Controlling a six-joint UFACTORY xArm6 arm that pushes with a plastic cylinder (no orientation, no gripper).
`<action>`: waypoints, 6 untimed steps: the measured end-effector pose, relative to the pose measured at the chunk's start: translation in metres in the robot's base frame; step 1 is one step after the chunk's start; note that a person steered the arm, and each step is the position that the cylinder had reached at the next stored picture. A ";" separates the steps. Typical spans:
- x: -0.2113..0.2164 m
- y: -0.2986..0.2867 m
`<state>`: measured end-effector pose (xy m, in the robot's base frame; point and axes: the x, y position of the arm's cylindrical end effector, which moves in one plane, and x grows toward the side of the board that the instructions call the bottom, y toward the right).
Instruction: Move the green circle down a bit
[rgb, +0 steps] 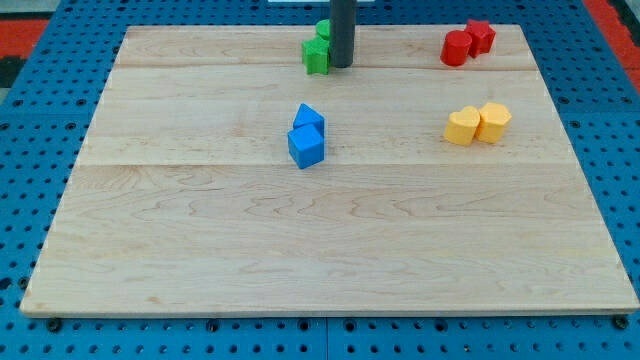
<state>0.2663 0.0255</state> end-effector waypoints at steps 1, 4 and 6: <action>0.000 -0.001; -0.005 0.008; -0.069 0.015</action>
<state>0.1977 0.0404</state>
